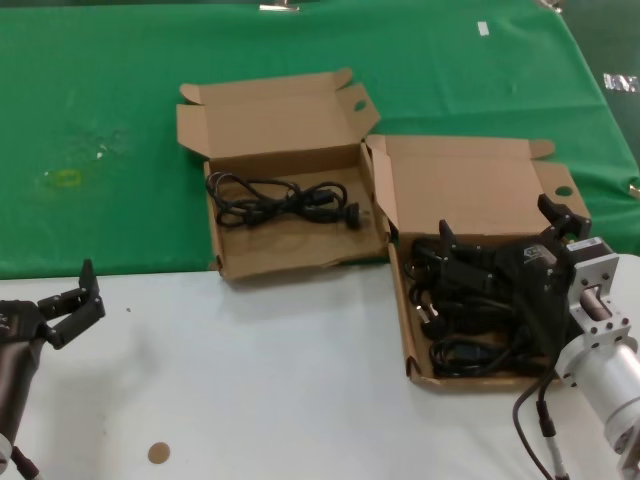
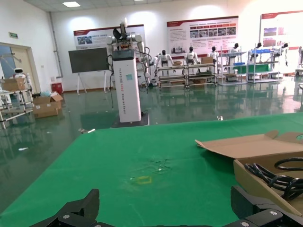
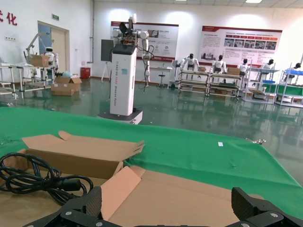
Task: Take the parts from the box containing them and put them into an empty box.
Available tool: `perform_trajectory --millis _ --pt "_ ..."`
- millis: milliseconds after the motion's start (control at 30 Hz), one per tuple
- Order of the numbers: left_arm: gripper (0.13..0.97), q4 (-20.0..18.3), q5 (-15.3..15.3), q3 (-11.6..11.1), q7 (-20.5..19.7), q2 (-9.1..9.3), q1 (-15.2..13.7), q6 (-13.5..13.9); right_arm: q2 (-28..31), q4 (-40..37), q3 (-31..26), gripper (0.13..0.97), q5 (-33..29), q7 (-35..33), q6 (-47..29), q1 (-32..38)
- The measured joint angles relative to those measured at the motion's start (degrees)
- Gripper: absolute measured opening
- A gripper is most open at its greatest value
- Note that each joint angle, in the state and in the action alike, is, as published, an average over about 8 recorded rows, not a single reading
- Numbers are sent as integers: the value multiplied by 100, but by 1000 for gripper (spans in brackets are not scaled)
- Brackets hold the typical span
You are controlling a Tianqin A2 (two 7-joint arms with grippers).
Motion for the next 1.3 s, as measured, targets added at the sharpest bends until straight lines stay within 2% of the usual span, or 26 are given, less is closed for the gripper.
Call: perform_trajectory --millis 1300 --pt "966 0 0 0 0 0 0 0 0 0 0 966 0 0 0 0"
